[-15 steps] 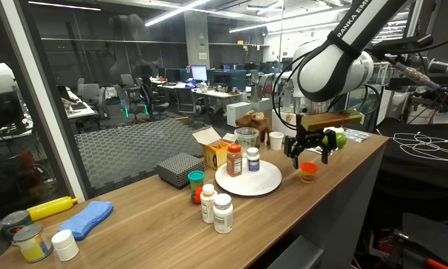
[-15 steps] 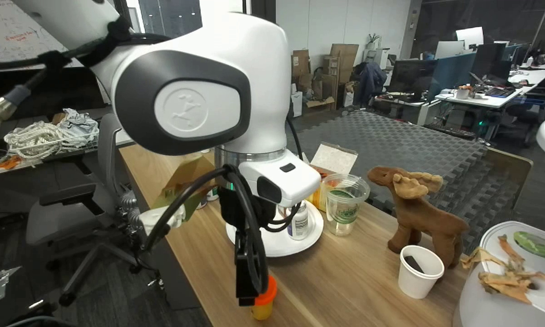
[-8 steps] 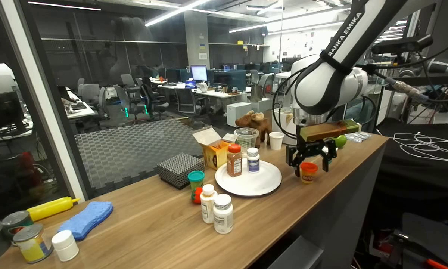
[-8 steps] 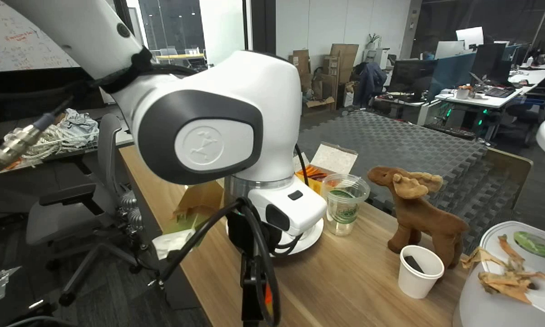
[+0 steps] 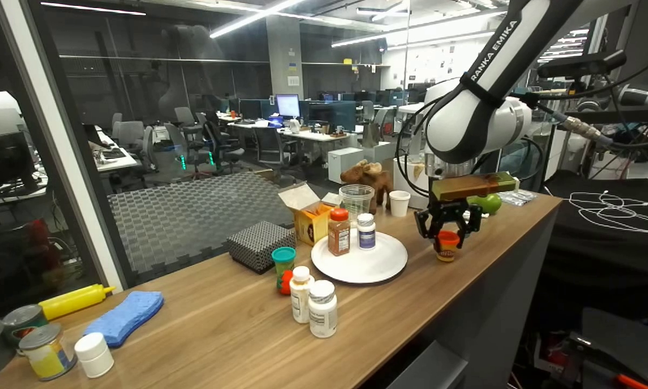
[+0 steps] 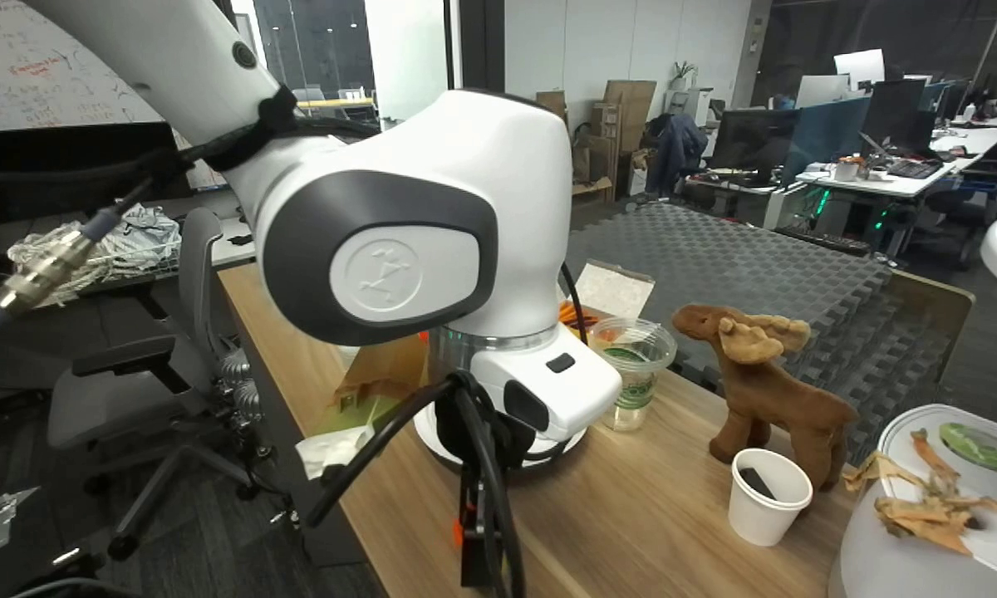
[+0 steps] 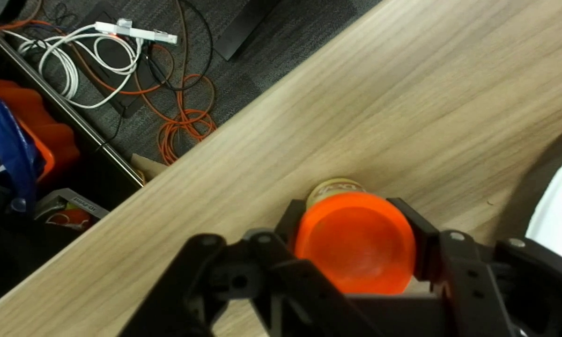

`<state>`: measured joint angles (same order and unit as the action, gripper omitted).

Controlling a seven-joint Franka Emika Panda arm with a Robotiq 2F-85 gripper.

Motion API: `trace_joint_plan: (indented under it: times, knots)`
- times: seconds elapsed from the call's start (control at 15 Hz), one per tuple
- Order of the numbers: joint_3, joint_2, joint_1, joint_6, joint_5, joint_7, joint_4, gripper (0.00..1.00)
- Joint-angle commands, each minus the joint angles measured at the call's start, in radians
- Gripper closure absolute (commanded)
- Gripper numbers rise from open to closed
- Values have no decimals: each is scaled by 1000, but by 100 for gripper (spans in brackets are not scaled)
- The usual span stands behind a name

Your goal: Pick up all the objects surrounding the white plate and arrange them on the plate, then pick up the cups and put them together

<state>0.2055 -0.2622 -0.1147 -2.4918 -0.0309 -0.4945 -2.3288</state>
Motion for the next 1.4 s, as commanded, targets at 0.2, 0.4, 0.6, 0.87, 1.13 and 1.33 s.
trace_joint_plan:
  times: [0.2, 0.4, 0.6, 0.87, 1.13, 1.33]
  knots:
    - [-1, 77, 2, 32, 76, 9, 1, 75]
    - [-25, 68, 14, 46, 116, 0, 38, 75]
    - [-49, 40, 37, 71, 118, -20, 88, 75]
    - [-59, -13, 73, 103, 94, -77, 176, 77]
    - [-61, -80, 97, 159, 92, -96, 270, 77]
    - [-64, -126, 103, 205, 100, -89, 325, 76]
